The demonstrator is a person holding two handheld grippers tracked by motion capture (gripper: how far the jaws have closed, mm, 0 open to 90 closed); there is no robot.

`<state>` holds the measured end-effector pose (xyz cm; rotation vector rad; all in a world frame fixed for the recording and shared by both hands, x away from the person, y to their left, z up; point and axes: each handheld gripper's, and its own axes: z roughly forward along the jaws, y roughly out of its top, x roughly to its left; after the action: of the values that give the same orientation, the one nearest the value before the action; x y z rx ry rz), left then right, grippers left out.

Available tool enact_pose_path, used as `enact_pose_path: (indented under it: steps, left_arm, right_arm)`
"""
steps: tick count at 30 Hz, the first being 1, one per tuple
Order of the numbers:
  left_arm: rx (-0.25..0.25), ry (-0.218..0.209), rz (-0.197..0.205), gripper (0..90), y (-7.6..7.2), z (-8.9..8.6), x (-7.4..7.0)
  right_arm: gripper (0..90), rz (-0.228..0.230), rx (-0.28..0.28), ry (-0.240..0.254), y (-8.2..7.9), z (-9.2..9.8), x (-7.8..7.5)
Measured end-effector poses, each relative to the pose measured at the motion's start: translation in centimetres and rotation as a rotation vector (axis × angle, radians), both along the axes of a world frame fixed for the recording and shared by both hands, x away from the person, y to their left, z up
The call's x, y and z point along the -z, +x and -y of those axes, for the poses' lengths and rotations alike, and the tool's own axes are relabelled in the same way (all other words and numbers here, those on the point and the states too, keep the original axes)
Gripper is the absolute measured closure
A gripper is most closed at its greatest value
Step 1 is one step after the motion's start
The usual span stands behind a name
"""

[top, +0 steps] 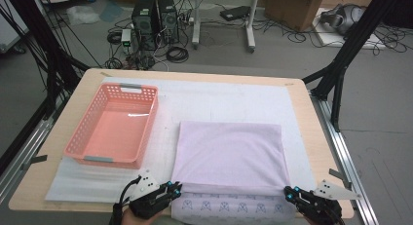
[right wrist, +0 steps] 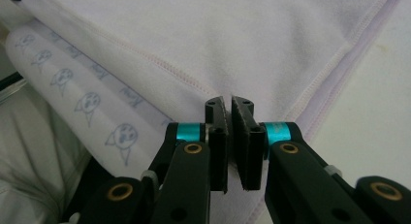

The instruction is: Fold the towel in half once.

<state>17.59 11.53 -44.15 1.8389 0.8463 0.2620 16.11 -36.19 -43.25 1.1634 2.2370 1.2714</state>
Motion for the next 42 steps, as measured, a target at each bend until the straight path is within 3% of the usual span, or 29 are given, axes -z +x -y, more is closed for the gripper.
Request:
enact_pose_path:
  steps: [4, 6, 7, 10, 12, 14, 16, 19, 24, 27, 31, 33, 34, 36, 40, 42]
  left_arm:
    - [0.014, -0.006, -0.016, 82.0, -0.9, 0.0, 0.2]
    - [0.001, -0.019, -0.031, 73.5, -0.9, 0.0, 0.2]
    - [-0.008, -0.032, -0.029, 68.1, -0.7, -0.1, 0.1]
    - [-0.035, -0.079, -0.023, 52.5, 0.6, -0.4, -0.6]
    - [-0.043, -0.059, 0.001, 48.4, 1.5, -0.3, -0.9]
    - [-0.045, -0.061, 0.001, 46.6, 2.6, -0.2, -1.0]
    - [-0.06, -0.06, -0.011, 44.1, 3.9, -0.1, -0.9]
    - [-0.08, -0.048, -0.016, 42.5, 5.7, 0.2, -0.8]
    - [-0.123, -0.065, -0.043, 41.7, 8.5, 0.2, -0.7]
    - [-0.151, -0.061, -0.053, 40.6, 9.9, 0.2, -0.8]
    - [-0.175, -0.035, -0.064, 38.5, 11.6, 0.5, -0.6]
    - [-0.192, -0.03, -0.081, 35.7, 12.6, 0.7, -0.3]
    - [-0.201, -0.02, -0.087, 35.0, 13.0, 0.8, -0.2]
    - [-0.21, -0.018, -0.094, 33.9, 13.8, 1.0, -0.2]
    - [-0.238, -0.013, -0.1, 32.9, 15.3, 1.4, -0.1]
    - [-0.263, 0.027, -0.113, 33.7, 16.2, 1.6, 0.1]
  right_arm:
    - [85.5, -0.01, -0.01, -0.001, -0.9, 0.2, 0.0]
    - [84.9, -0.017, -0.008, -0.001, -1.1, 0.4, 0.1]
    - [83.0, -0.025, -0.01, 0.003, -1.1, 0.4, 0.1]
    - [66.4, -0.017, 0.008, 0.027, -0.8, 0.4, -0.4]
    - [64.2, 0.02, 0.031, 0.062, -0.3, 0.7, -1.1]
    - [64.3, 0.055, 0.06, 0.013, 0.6, 0.5, -1.9]
    - [64.6, 0.056, 0.095, -0.004, 2.0, 0.4, -2.0]
    - [65.2, 0.009, 0.175, -0.034, 5.0, 0.1, -1.0]
    - [70.1, -0.056, 0.227, -0.11, 8.9, -0.9, 1.1]
    - [85.3, -0.063, 0.222, -0.141, 9.3, -0.9, 1.3]
    - [85.1, -0.083, 0.267, -0.196, 8.5, -0.8, 0.7]
    - [79.1, -0.086, 0.276, -0.226, 8.4, -1.0, 0.4]
    - [71.7, -0.078, 0.286, -0.228, 8.6, -1.0, 0.2]
    - [60.7, -0.056, 0.303, -0.172, 9.3, -0.6, -0.2]
    - [54.7, -0.063, 0.303, -0.115, 12.3, 0.2, -0.4]
    - [53.0, -0.083, 0.296, -0.084, 13.8, 0.2, -0.2]
